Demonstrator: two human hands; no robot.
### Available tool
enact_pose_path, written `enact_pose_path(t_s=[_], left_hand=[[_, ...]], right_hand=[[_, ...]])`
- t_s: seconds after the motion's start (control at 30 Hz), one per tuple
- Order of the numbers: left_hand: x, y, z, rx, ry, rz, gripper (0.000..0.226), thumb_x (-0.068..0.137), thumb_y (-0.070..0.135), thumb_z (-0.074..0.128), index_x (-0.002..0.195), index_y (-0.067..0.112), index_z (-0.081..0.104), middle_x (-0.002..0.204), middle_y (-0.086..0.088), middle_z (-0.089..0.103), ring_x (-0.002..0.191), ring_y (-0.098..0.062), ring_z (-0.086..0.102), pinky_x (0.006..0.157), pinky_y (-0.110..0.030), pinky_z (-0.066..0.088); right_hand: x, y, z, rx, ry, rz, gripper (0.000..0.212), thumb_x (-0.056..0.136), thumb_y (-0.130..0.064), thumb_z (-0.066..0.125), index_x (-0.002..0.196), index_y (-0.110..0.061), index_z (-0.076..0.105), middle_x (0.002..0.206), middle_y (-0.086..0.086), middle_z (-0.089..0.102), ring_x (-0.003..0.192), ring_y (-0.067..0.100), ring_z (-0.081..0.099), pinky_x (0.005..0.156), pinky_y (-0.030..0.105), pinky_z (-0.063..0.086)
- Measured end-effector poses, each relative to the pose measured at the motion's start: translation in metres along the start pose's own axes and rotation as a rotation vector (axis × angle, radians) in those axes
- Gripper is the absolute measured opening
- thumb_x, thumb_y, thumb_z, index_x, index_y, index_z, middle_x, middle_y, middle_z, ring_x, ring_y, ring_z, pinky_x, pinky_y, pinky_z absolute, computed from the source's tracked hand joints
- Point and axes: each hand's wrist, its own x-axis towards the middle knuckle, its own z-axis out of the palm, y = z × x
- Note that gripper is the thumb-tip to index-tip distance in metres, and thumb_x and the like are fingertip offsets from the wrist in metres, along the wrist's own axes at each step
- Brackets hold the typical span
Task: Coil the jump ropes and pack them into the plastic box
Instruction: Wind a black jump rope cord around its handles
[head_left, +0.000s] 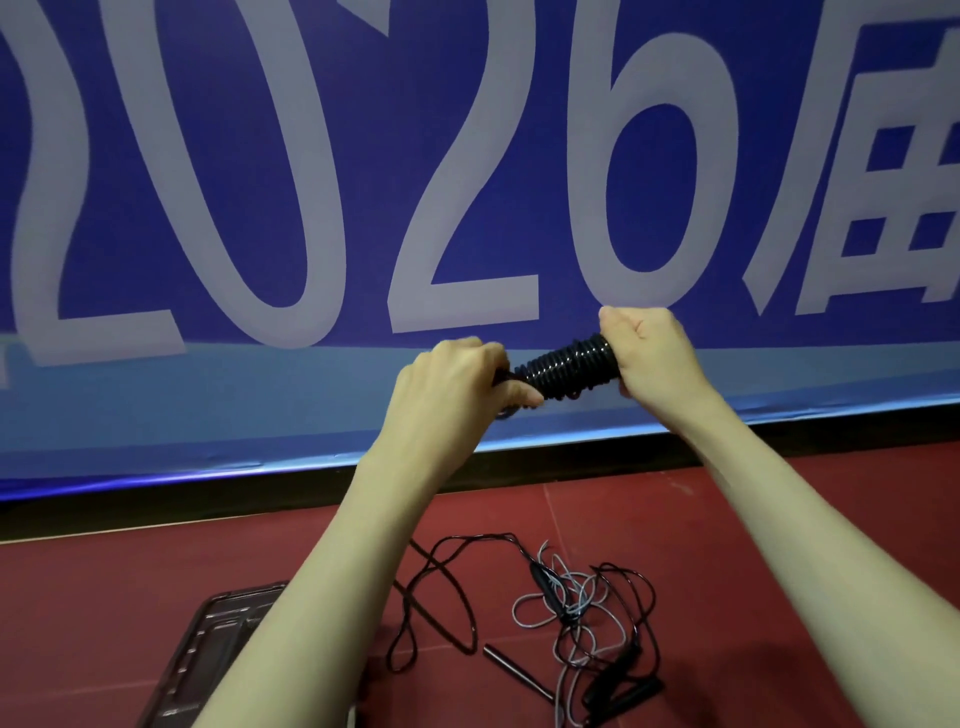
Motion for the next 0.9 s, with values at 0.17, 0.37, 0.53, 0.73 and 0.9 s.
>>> enact_pose_path(t_s=[0.17,0.37,0.53,0.73,0.9], left_hand=[[0.001,0.009,0.007,0.051,-0.012,0.155,0.026,0.090,0.038,0.062,0.092,0.013,0.065,0.085,-0.001,0.057,0.077,-0.027,0.053,0.062,-0.037,0.042],[-0.006,0.010,0.041,0.125,-0.041,0.428,0.017,0.086,0.021,0.069,0.078,0.006,0.065,0.077,-0.007,0.059,0.060,-0.032,0.058,0.046,-0.029,0.033],[-0.002,0.002,0.047,0.075,-0.008,0.466,0.021,0.085,0.026,0.058,0.078,0.009,0.068,0.075,-0.004,0.060,0.060,-0.030,0.059,0.043,-0.030,0.039],[0.001,-0.011,0.027,-0.190,-0.063,0.292,0.012,0.087,0.021,0.067,0.081,0.011,0.072,0.072,0.007,0.055,0.058,-0.017,0.047,0.054,-0.034,0.040],[-0.003,-0.011,0.019,-0.352,-0.112,0.134,0.017,0.081,0.029,0.074,0.069,0.019,0.071,0.058,0.004,0.060,0.054,-0.014,0.053,0.052,-0.028,0.039]], right_hand=[[-0.001,-0.002,0.007,-0.096,0.189,0.150,0.045,0.096,-0.013,0.041,0.055,-0.016,0.023,0.050,-0.002,0.023,0.049,0.015,0.021,0.044,0.025,0.022],[0.000,0.023,0.014,0.336,0.247,0.642,0.028,0.091,-0.007,0.038,0.069,-0.018,0.026,0.061,0.001,0.019,0.054,0.018,0.021,0.040,0.024,0.024],[-0.005,0.026,0.020,0.134,0.256,0.449,0.035,0.091,-0.010,0.040,0.060,-0.017,0.025,0.055,0.002,0.022,0.055,0.019,0.022,0.049,0.032,0.025],[-0.010,0.015,0.020,-0.151,0.045,-0.035,0.048,0.100,-0.015,0.041,0.056,-0.014,0.023,0.049,0.000,0.024,0.047,0.012,0.021,0.050,0.033,0.018],[-0.005,0.008,0.008,-0.121,-0.143,-0.064,0.048,0.100,-0.015,0.043,0.055,-0.015,0.025,0.050,-0.002,0.026,0.044,0.010,0.023,0.044,0.020,0.019]])
